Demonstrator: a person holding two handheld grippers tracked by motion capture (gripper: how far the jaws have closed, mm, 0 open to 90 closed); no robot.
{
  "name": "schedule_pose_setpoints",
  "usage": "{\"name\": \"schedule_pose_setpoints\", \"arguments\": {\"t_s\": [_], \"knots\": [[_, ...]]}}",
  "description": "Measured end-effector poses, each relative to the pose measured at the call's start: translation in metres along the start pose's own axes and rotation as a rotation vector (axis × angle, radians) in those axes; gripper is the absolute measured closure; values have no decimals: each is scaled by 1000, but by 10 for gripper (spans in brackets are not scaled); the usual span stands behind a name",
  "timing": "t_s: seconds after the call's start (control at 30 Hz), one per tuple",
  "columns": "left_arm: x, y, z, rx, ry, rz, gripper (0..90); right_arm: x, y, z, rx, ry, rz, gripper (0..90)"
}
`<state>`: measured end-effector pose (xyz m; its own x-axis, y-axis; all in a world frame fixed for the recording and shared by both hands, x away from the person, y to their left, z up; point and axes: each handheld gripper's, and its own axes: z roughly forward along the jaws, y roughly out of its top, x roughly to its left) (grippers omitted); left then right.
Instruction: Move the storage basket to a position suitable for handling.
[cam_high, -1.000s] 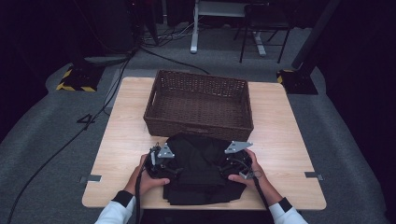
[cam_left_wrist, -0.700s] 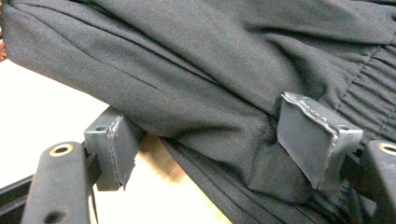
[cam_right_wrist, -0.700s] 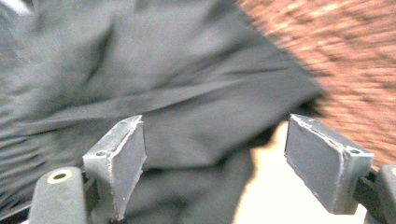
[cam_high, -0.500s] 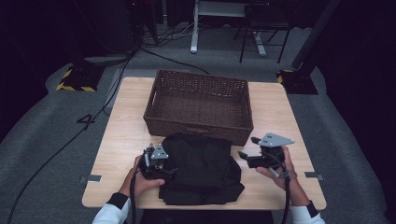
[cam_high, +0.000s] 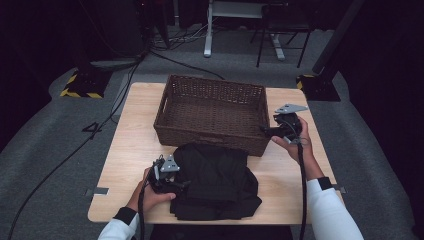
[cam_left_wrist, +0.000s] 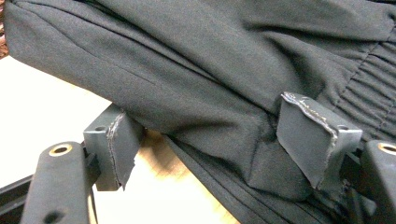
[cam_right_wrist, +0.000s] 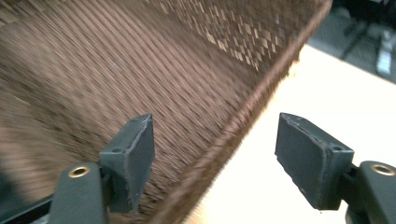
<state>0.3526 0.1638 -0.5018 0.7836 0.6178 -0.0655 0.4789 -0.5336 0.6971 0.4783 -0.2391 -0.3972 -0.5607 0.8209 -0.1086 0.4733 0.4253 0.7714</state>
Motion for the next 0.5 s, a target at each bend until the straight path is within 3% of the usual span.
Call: {"name": "schedule_pose_setpoints", "arguments": {"t_s": [0.03, 0.07, 0.17, 0.2, 0.3, 0.5], "knots": [[0, 0, 0, 0, 0, 0, 246, 0, 0, 0, 0, 0, 0, 295], [-1, 0, 0, 0, 2, 1, 246, -3, -3, 16, 70, -27, -7, 302], [-1, 0, 0, 4, 3, -1, 247, -7, -6, 22, 91, 10, 18, 303], [-2, 0, 0, 4, 5, 0, 247, -11, -9, 20, 80, 18, 42, 323], [-4, 0, 0, 5, -2, 5, 247, -11, -13, 15, 85, 33, 25, 393], [-12, 0, 0, 7, -2, 11, 251, -18, -29, -5, 94, 28, 22, 368]]}}
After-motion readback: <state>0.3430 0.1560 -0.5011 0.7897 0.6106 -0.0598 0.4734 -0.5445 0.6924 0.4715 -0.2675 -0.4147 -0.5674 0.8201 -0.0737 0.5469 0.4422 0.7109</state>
